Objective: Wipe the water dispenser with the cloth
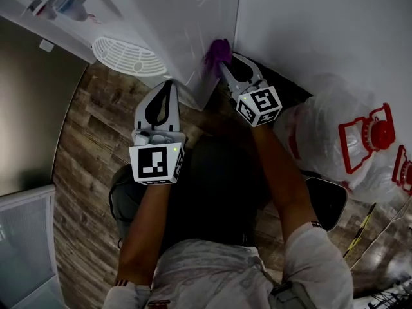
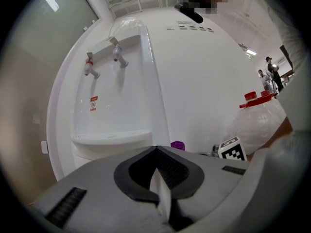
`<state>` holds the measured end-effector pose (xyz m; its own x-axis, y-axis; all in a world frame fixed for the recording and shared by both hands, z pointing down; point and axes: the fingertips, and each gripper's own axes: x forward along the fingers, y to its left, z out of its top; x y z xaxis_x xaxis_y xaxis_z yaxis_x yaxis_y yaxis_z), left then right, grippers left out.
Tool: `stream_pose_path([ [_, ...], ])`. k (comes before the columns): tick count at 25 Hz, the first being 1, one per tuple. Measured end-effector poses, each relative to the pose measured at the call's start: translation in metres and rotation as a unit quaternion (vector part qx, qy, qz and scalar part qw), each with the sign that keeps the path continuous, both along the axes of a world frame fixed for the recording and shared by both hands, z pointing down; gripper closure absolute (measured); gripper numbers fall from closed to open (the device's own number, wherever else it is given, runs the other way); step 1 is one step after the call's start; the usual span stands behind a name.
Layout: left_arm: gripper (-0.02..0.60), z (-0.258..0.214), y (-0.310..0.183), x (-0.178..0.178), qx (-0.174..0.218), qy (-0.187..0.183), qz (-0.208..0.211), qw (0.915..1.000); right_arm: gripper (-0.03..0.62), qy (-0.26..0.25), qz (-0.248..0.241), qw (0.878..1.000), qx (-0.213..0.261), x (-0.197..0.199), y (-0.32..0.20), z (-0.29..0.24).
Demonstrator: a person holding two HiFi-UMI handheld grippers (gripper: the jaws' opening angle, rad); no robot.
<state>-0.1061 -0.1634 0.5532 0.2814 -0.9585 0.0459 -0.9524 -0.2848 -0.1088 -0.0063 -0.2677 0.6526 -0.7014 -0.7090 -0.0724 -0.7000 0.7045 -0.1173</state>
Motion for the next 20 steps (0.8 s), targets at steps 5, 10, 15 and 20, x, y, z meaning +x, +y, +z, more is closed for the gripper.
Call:
stream_pose_path([
  [5, 0.583, 0.008, 0.001, 0.002, -0.008, -0.011, 0.005, 0.9999, 0.500, 0.009, 0.038, 0.999, -0.015, 0.020, -0.041, 0.016],
  [10, 0.583, 0.009, 0.001, -0.002, -0.015, -0.017, -0.001, 0.9997, 0.500, 0.030, 0.054, 0.998, -0.028, 0.031, -0.072, 0.031],
  [15, 0.583, 0.013, -0.003, 0.000, -0.017, -0.014, -0.005, 0.9998, 0.500, 0.045, 0.068, 0.996, -0.041, 0.041, -0.090, 0.045],
  [20, 0.583, 0.019, -0.005, 0.007, -0.011, -0.015, -0.001, 0.9998, 0.500, 0.046, 0.083, 0.994, -0.055, 0.051, -0.095, 0.056],
])
